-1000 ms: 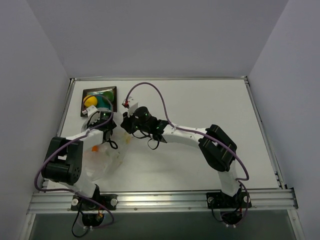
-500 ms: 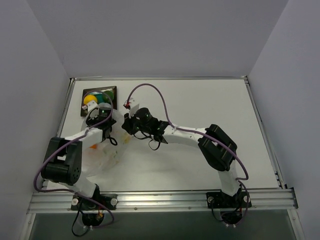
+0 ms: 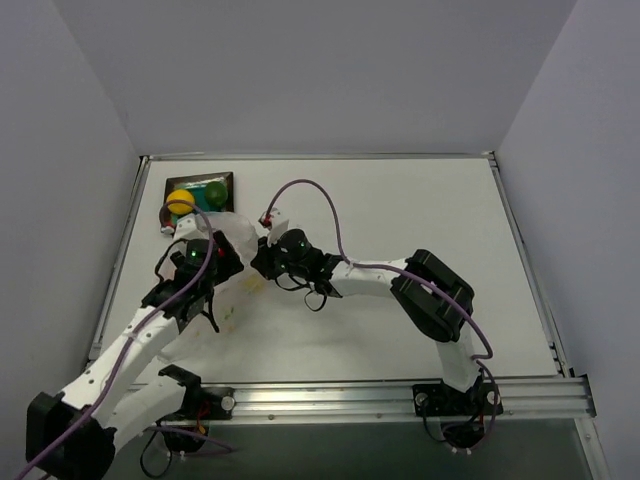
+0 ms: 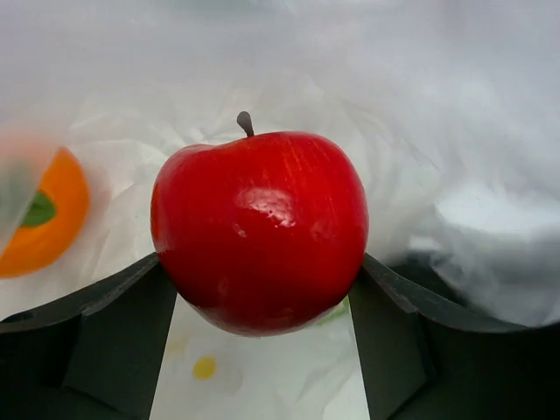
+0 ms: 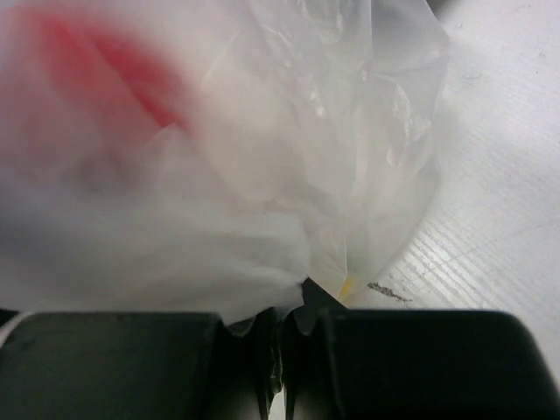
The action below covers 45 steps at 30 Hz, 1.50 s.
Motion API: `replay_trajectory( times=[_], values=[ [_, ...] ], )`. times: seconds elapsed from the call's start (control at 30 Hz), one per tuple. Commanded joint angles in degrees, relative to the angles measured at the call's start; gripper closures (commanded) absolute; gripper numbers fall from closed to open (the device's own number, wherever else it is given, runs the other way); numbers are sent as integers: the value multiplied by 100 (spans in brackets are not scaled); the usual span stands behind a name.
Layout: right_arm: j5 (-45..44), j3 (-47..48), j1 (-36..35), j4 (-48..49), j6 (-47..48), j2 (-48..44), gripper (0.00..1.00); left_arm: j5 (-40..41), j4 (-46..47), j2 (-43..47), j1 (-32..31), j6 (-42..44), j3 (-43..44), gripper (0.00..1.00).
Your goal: Take the fake fruits out of the plastic bag
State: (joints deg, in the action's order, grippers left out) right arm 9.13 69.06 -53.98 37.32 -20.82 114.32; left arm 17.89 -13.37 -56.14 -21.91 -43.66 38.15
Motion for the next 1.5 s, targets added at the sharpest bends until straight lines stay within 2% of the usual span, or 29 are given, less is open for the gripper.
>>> replay_trajectory(
  times=[0.0, 0.13, 0.3, 0.4, 0.47, 0.57, 0.6, 0.7, 0.83, 0.9, 1.13, 1.3, 1.47],
  values=[
    [-235, -164, 19, 469, -159, -129, 100, -653, -1612, 735, -41, 94, 332, 77],
    [-333, -463, 19, 644, -308, -165, 100, -971, -2503, 1586, -59, 331, 771, 78],
    [-315, -867, -8, 812, -467, -68, 100, -1586, -2689, 1589, -50, 683, 1913, 78],
    [-324, -1244, -69, 926, -546, -208, 100, -1526, -2427, 1150, -50, 841, 2819, 78],
    [-385, -1447, -217, 970, -529, -340, 100, -906, -2285, 720, -33, 859, 3275, 78],
    [-780, -1842, -420, 874, -423, -604, 100, -612, -1654, 88, 169, 885, 3453, 78],
    [-842, -1939, -534, 882, -414, -709, 100, -576, -1347, -80, 413, 825, 3480, 78],
    [-895, -2299, -754, 996, -414, -885, 100, -899, -653, -826, 1063, 561, 3383, 78],
    [-1290, -2502, -1009, 970, -353, -885, 100, -928, -150, -2151, 1426, 700, 3567, 78],
    [-1325, -2520, -1036, 961, -344, -815, 100, -1024, 149, -2523, 1558, 780, 3629, 78],
    [-1247, -2362, -1045, 874, -326, -622, 100, -1420, 255, -4122, 2050, 877, 3972, 83],
    [-1168, -2152, -1027, 847, -318, -508, 100, -1753, 325, -4712, 2138, 727, 4068, 87],
    [-1097, -2054, -1027, 838, -318, -428, 100, -1719, 212, -5143, 2121, 701, 4305, 87]
  ],
)
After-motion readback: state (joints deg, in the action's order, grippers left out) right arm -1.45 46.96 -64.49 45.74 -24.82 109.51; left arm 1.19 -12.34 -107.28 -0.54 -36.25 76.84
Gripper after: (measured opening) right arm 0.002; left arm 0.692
